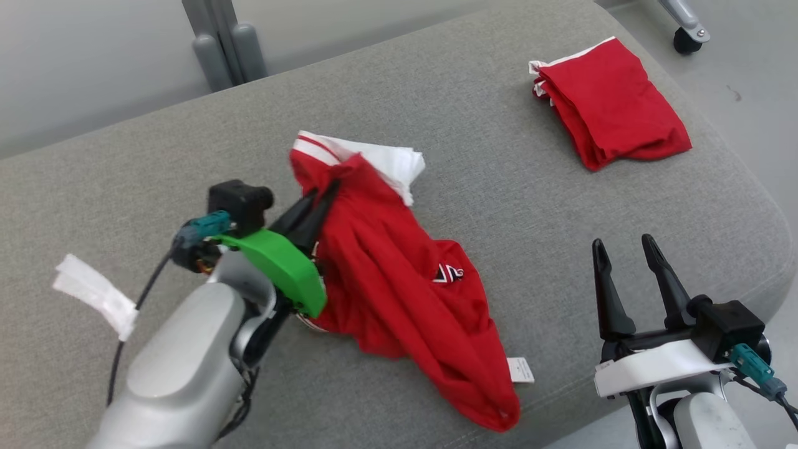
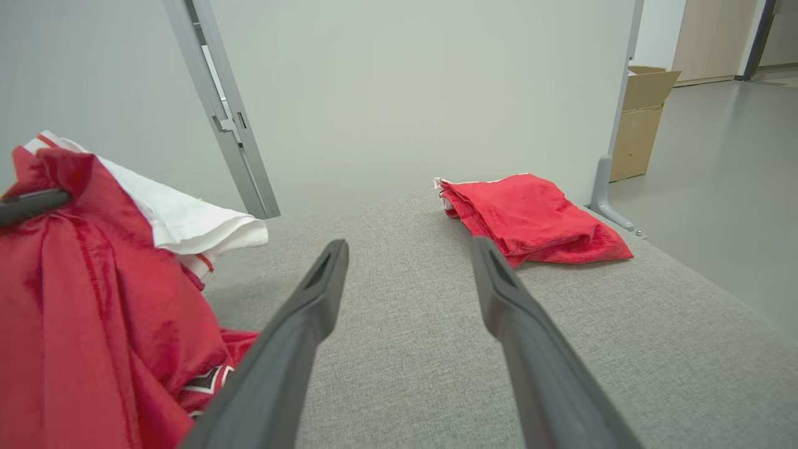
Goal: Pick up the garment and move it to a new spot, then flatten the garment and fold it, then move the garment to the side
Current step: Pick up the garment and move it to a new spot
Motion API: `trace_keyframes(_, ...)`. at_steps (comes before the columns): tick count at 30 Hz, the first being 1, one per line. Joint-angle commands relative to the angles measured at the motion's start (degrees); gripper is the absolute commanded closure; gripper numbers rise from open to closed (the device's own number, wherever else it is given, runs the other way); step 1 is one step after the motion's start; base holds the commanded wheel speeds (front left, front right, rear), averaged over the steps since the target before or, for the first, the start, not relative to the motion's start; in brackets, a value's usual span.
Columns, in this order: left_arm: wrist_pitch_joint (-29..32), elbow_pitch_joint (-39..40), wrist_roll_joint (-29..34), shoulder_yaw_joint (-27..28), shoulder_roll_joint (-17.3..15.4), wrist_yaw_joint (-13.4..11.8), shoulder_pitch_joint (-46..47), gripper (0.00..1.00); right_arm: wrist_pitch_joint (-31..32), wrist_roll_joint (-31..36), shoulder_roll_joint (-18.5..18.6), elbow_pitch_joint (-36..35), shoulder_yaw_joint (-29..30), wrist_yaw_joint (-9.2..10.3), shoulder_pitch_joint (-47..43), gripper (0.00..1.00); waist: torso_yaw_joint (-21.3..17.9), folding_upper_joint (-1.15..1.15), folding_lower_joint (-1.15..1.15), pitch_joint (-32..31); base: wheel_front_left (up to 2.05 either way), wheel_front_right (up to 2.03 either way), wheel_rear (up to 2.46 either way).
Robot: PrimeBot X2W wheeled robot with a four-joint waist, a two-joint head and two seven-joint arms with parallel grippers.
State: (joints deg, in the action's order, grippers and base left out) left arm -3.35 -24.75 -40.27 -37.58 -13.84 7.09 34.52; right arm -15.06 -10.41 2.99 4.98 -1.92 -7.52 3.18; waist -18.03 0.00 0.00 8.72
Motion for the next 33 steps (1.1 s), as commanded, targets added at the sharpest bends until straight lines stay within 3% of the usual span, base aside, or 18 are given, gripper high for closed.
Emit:
trace_keyframes(1, -1.9, -2.4, 0.3, 1.4, -1.0, -0.3, 1.5, 1.0, -0.1, 0.2, -0.1, 0.1, 0.1, 0.07, -0.5, 0.0, 0.7, 0.0, 0.0, -0.2, 0.0, 0.0, 0.0)
trace_keyframes(4, -5.8, -8.4, 1.5, 2.9, -2.3, -1.3, 3.1, 1.0, -0.1, 0.5, -0.1, 0.4, -0.1, 0.07, -0.2, 0.0, 1.5, 0.0, 0.0, -0.2, 0.0, 0.0, 0.0)
trace_keyframes(5, -7.5, -10.5, 1.7, 3.7, -2.4, -1.9, 3.7, 0.89, -0.1, 0.5, 0.0, 0.5, -0.1, 0.07, 0.0, 0.0, 1.9, 0.0, 0.0, -0.3, 0.0, 0.0, 0.0)
trace_keyframes(6, -8.6, -12.2, 2.1, 4.2, -2.5, -2.3, 4.2, 0.67, -0.1, 0.5, 0.0, 0.6, -0.2, 0.08, 0.1, 0.0, 2.2, 0.0, 0.0, -0.3, 0.0, 0.0, 0.0)
trace_keyframes(7, -9.6, -14.2, 2.5, 4.7, -2.6, -2.7, 4.7, 0.51, -0.1, 0.5, -0.1, 0.7, -0.3, 0.08, 0.4, 0.0, 2.6, 0.0, 0.0, -0.3, 0.0, 0.0, 0.0)
trace_keyframes(8, -10.2, -15.7, 2.7, 5.1, -2.5, -2.9, 4.9, 0.11, -0.1, 0.6, -0.1, 0.8, -0.5, 0.07, 0.5, 0.0, 2.9, 0.0, 0.0, -0.4, 0.0, 0.0, 0.0)
trace_keyframes(9, -10.6, -17.7, 2.7, 5.3, -2.1, -2.9, 4.9, 0.0, -0.1, 0.6, -0.1, 0.9, -0.6, 0.07, 0.5, 0.0, 3.3, 0.0, 0.0, -0.5, 0.0, 0.0, 0.0)
trace_keyframes(16, -11.9, -22.5, 4.1, 7.5, 0.2, -5.1, 2.2, 0.0, -0.1, 1.2, 0.1, 1.2, -0.1, 0.08, -0.8, 0.0, 6.0, 0.0, 0.0, -2.4, 0.0, 0.0, 0.0)
trace_keyframes(25, -11.8, -2.9, 11.6, 17.5, 4.2, -10.0, -16.1, 0.0, -0.1, 2.3, 1.3, -0.2, 3.0, 0.07, -4.1, 0.0, 11.5, 0.0, 0.0, -6.8, 0.0, 0.0, 0.0)
trace_keyframes(33, -11.8, 11.3, 18.5, 24.8, 7.9, -9.6, -33.2, 0.0, -0.1, 3.5, 2.0, -0.5, 5.5, 0.08, -6.6, 0.0, 16.3, 0.0, 0.0, -9.1, 0.0, 0.0, 0.0)
